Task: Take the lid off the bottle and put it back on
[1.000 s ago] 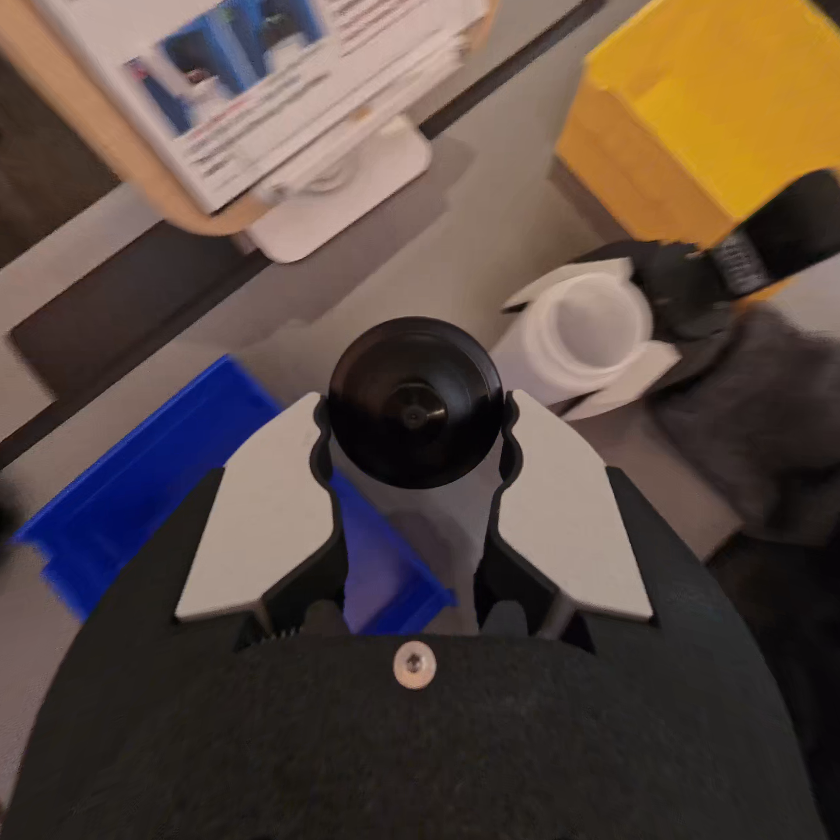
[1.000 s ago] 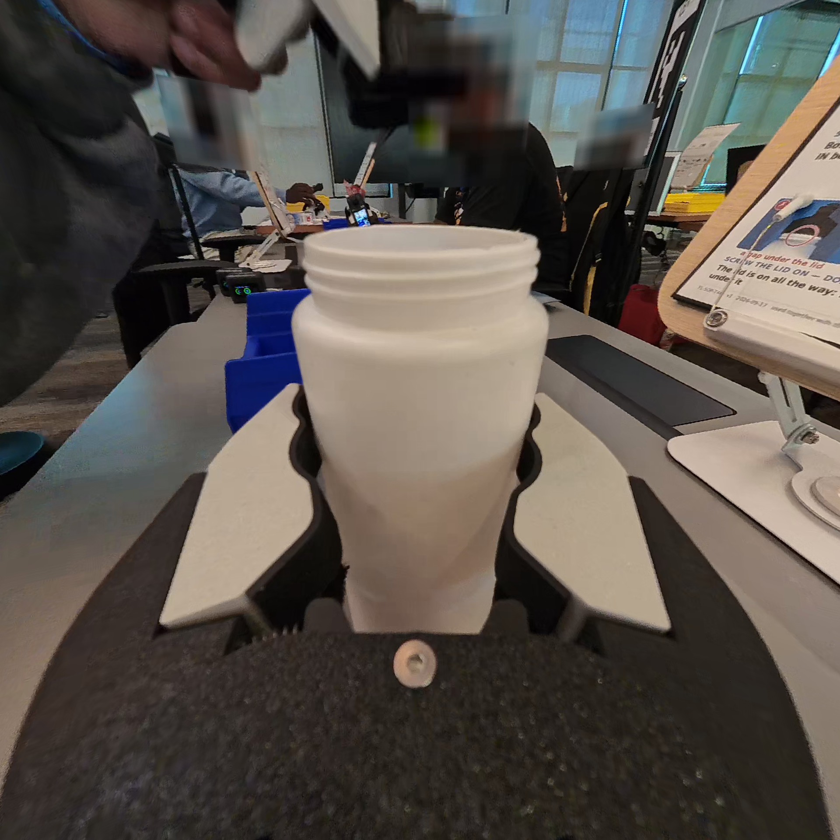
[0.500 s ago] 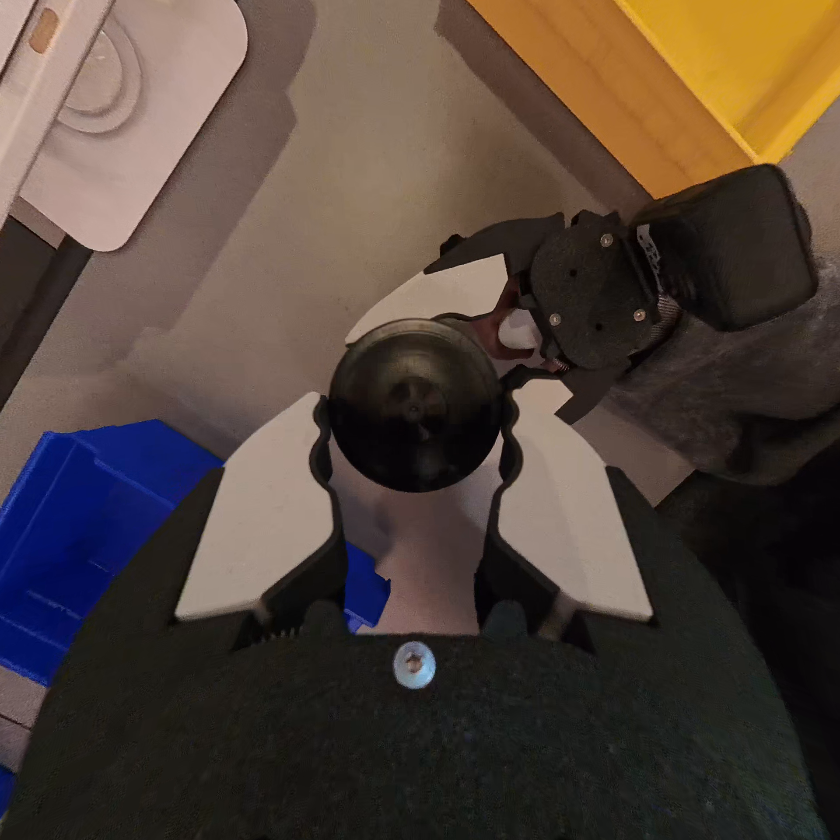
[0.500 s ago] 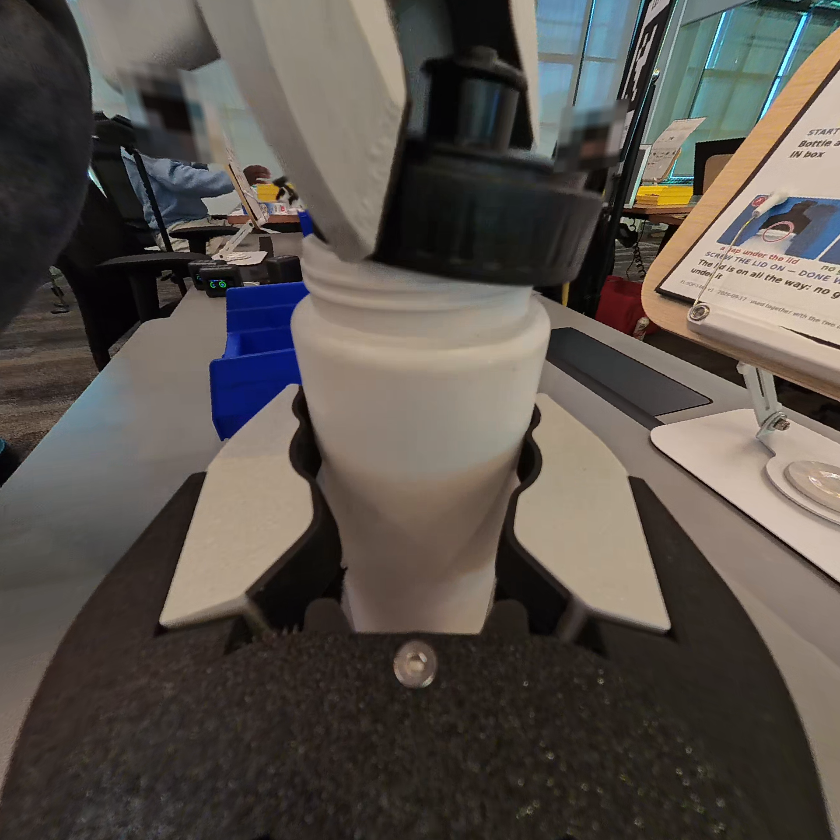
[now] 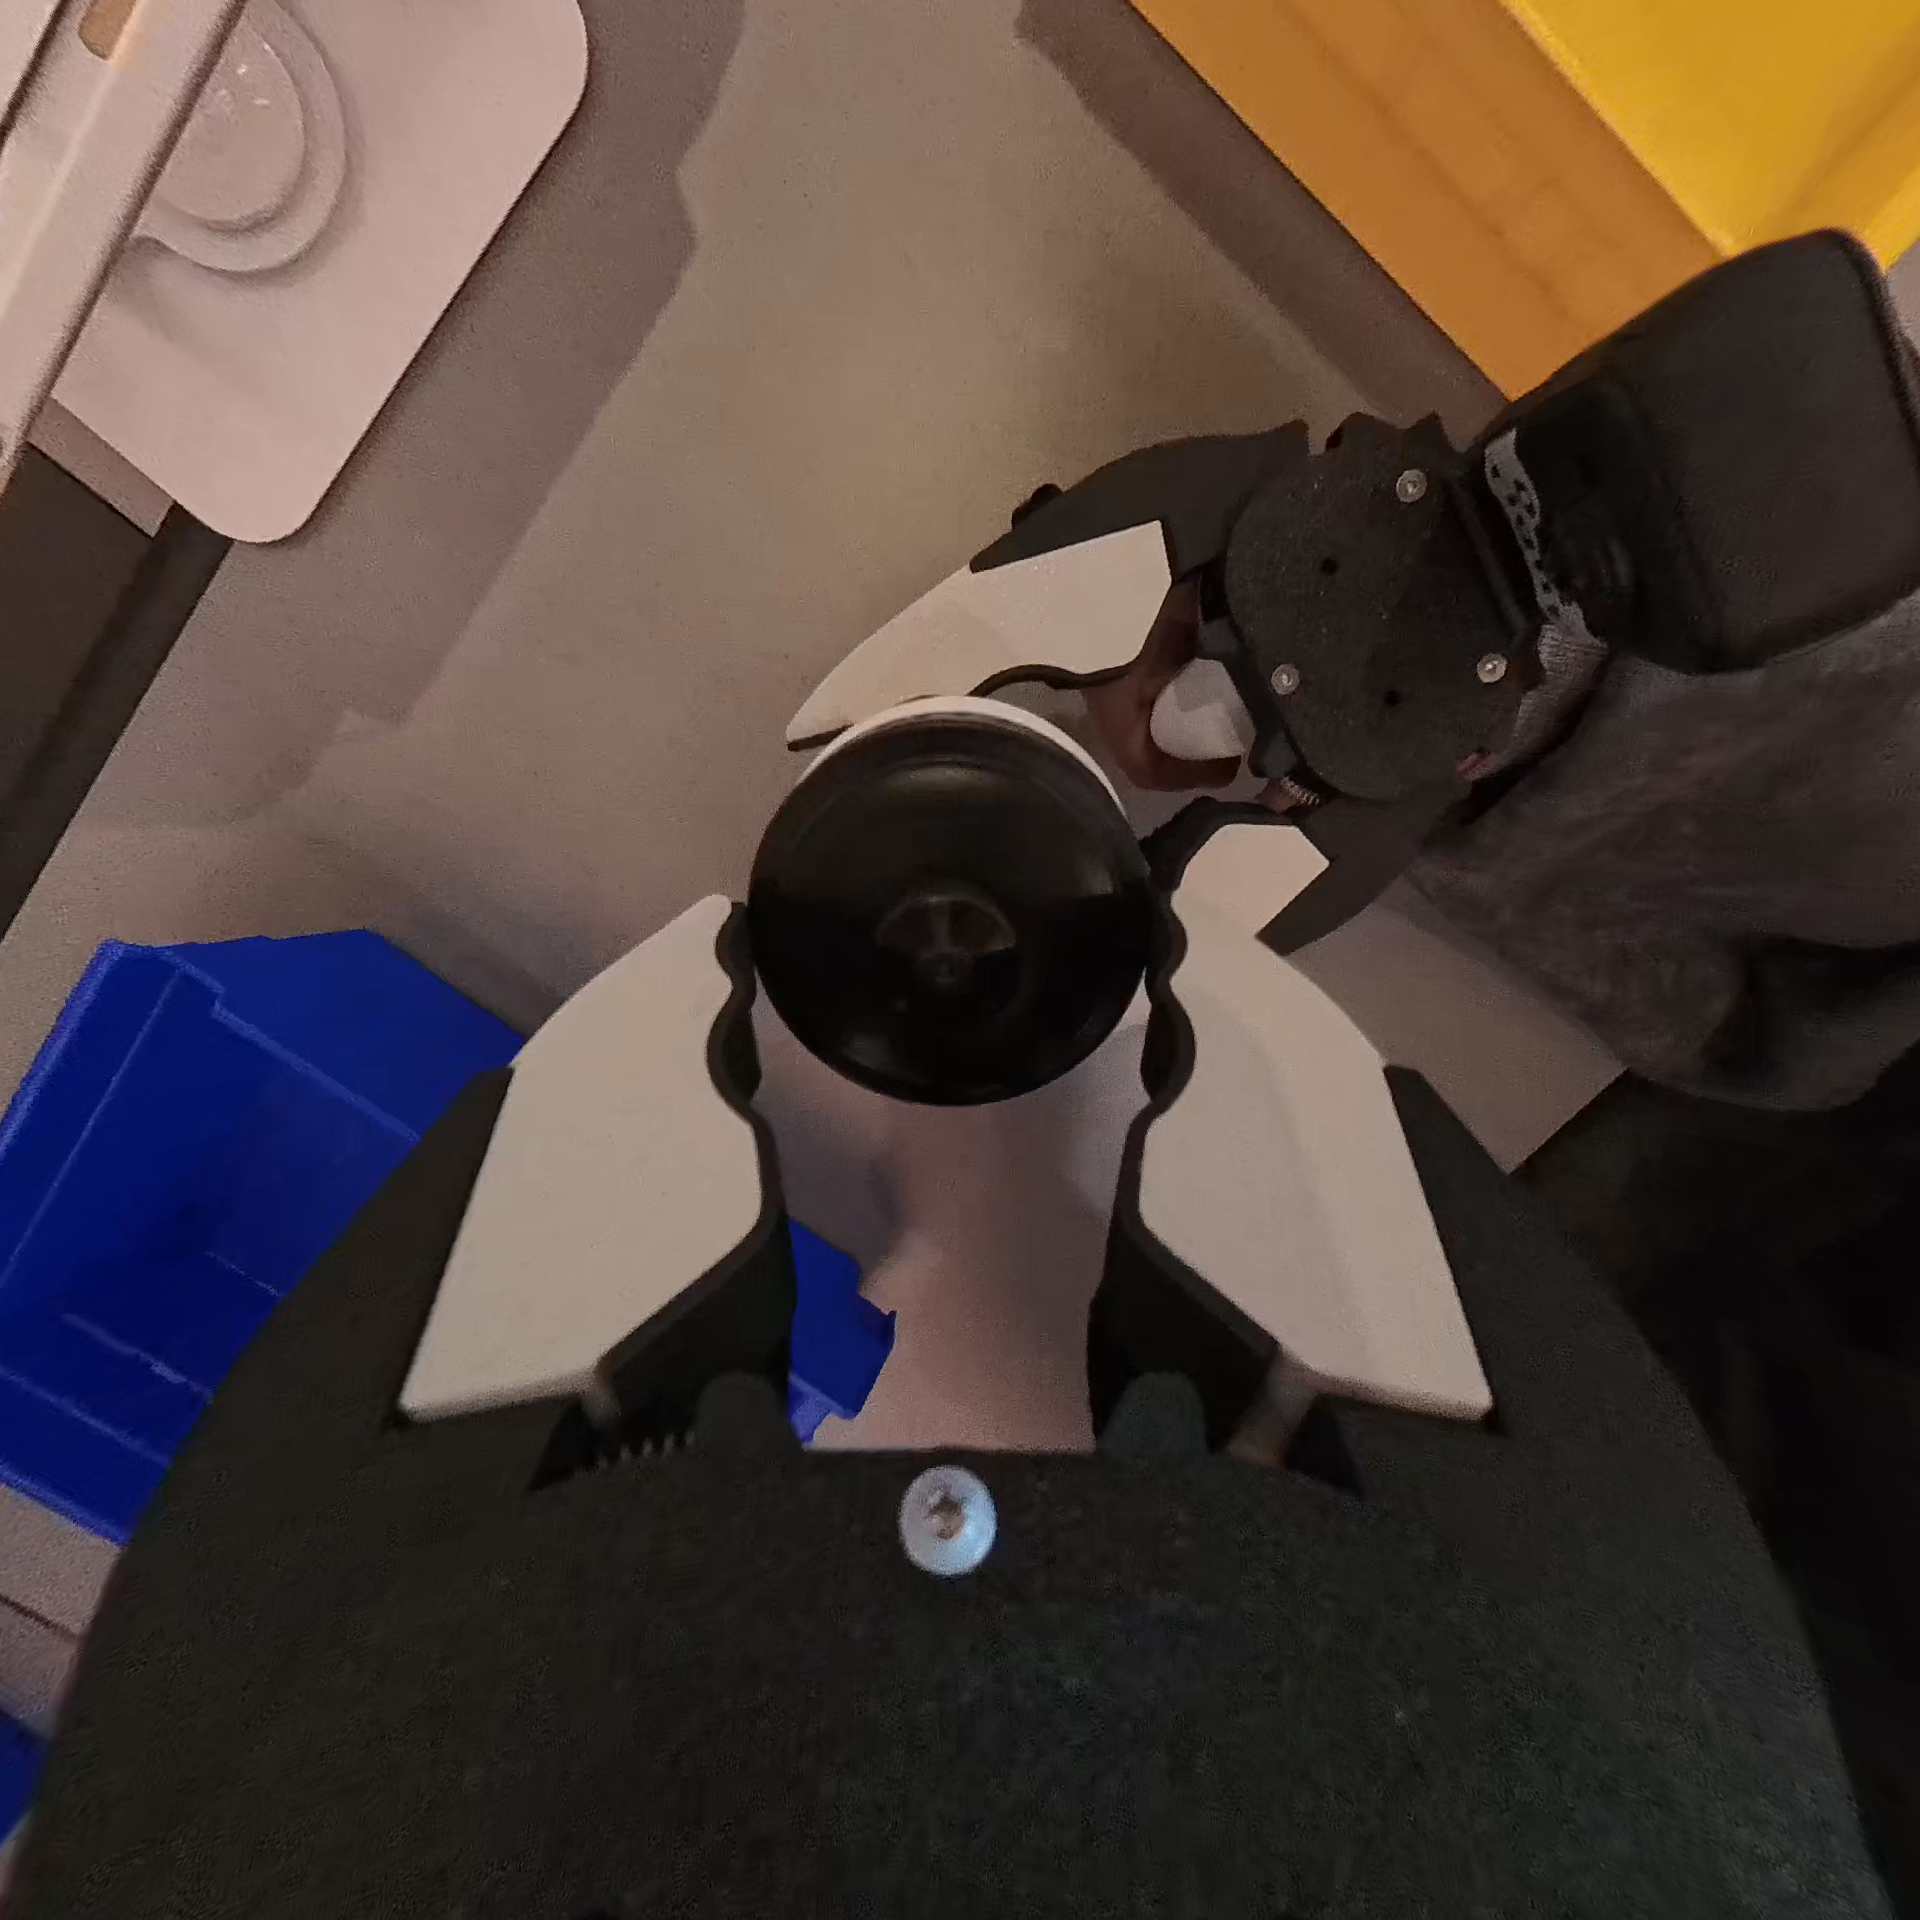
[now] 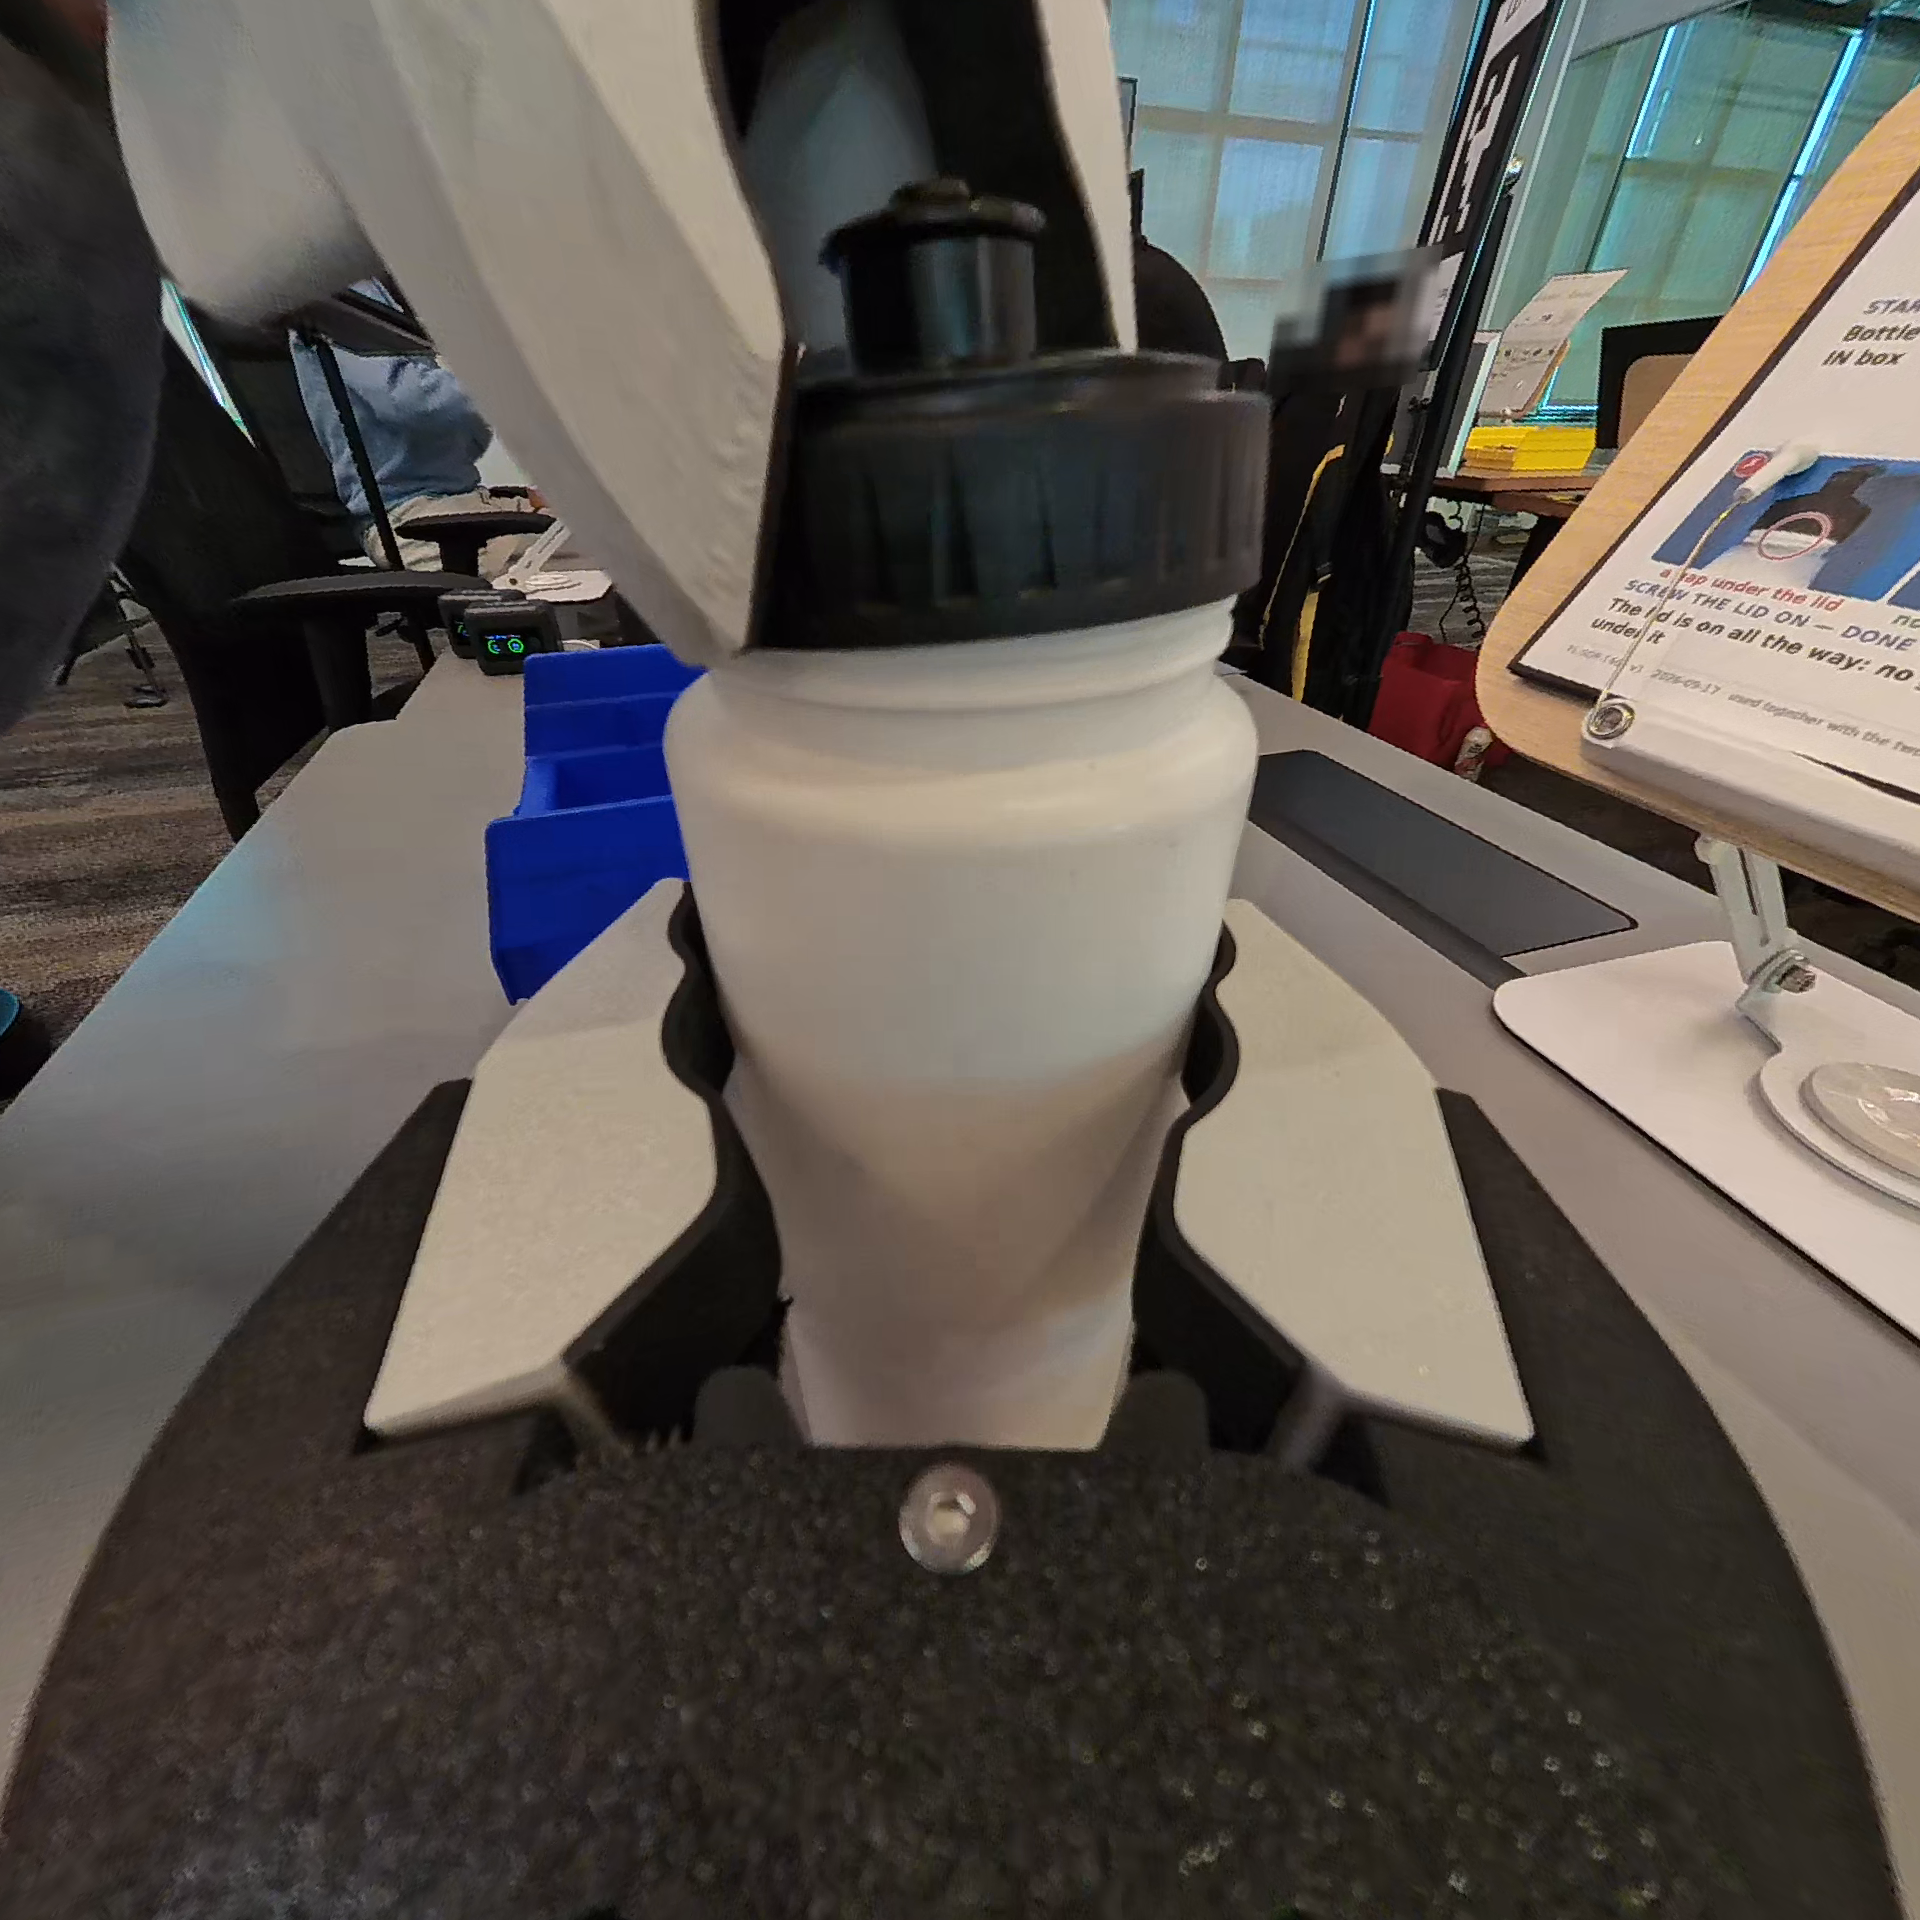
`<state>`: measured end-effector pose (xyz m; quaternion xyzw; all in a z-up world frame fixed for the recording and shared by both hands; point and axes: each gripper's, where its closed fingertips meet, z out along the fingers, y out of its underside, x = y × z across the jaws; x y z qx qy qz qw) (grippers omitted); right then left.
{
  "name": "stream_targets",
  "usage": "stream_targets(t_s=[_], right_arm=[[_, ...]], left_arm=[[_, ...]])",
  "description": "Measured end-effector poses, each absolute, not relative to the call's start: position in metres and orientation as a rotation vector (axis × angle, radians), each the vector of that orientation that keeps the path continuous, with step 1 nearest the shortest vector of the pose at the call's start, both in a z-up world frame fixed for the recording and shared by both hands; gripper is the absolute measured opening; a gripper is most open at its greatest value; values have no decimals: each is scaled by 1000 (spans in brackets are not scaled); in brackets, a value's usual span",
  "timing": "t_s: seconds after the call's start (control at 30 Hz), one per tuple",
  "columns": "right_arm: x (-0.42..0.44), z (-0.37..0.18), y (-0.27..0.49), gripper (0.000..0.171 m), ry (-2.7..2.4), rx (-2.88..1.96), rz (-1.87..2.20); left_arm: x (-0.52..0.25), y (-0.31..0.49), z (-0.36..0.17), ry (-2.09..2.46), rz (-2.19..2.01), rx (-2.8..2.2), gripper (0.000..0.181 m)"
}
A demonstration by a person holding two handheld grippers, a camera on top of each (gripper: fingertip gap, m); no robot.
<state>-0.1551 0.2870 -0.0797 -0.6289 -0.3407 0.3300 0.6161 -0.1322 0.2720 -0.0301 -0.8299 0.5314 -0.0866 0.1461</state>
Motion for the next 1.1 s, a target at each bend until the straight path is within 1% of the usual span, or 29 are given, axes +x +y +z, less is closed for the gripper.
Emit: stream_targets(t_s=[0.2,0.33,0.6,0.87,1.1], right_arm=[[-156,-80,287,87,-796,-1457,747],[-154,-81,289,87,-787,-1467,744],[-154,-81,291,87,-775,-1487,721],[-153,-82,292,87,-770,-1500,707],[-152,-82,292,87,-771,-1505,700]], left_arm=[[-135,269,-29,1766,-73,-2420,72],[-135,270,-29,1793,37,-2474,72],[-137,269,-25,1722,83,-2736,72],[-138,268,-24,1668,317,-2883,71],[-137,267,-25,1501,328,-3037,71]])
